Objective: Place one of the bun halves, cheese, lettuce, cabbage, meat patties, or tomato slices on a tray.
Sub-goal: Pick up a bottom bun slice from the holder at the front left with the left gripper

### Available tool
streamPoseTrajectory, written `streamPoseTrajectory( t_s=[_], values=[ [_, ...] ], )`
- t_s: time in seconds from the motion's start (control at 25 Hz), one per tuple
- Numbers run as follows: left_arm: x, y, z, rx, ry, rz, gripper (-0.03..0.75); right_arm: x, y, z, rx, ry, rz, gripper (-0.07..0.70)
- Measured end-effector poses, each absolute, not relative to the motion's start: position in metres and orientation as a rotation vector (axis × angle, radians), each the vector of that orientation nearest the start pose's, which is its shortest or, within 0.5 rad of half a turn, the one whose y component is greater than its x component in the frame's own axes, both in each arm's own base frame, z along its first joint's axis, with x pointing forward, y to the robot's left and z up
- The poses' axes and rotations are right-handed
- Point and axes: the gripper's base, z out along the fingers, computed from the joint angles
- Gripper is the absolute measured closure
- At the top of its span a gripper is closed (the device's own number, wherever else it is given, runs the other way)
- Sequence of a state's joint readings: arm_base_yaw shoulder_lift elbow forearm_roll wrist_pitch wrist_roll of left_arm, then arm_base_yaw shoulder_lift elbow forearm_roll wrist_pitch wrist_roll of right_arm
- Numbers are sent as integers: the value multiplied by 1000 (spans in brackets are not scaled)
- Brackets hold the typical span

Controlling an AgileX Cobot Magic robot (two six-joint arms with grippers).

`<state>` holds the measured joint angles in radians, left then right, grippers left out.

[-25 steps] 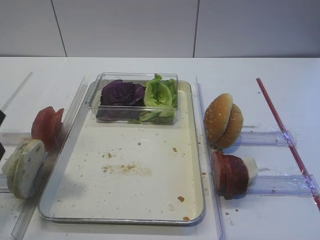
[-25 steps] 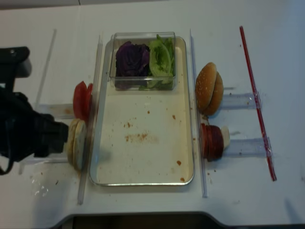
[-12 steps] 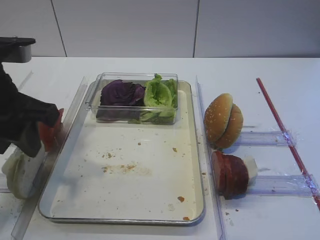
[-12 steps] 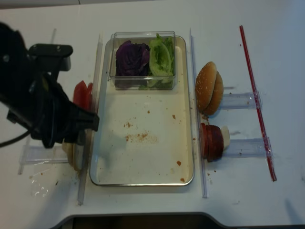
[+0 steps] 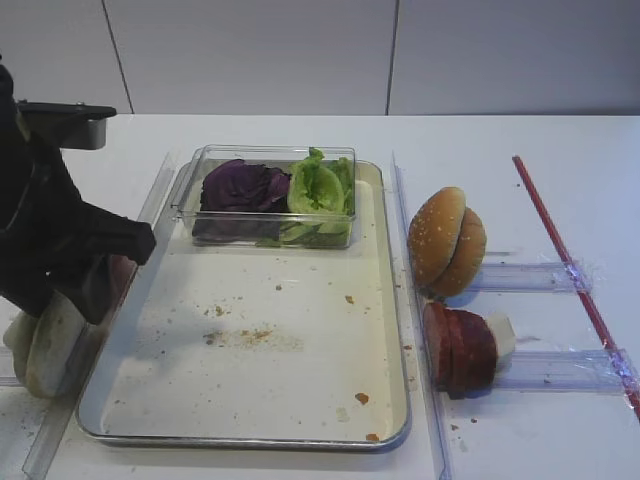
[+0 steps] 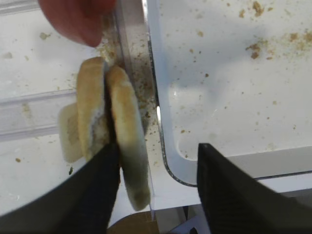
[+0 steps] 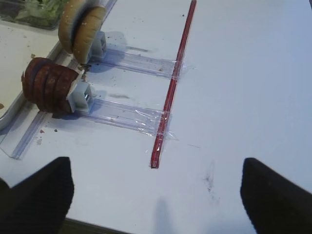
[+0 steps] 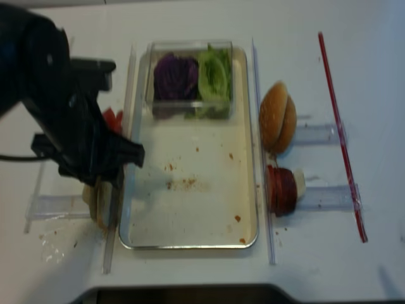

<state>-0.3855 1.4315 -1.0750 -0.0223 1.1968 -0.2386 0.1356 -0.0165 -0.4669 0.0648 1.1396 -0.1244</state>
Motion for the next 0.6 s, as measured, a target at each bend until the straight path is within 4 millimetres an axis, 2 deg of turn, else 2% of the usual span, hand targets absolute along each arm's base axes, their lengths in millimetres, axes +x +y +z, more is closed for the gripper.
streamPoseTrajectory(
  t_s=[0.24,0.6],
  values=[
    [243,-106,262,244,3050,-80,365,-8,4,262,-283,2120,85,-62],
    [253,-108,244,262,3089,-21,370,-8,4,262,-283,2120,85,-62]
  ],
)
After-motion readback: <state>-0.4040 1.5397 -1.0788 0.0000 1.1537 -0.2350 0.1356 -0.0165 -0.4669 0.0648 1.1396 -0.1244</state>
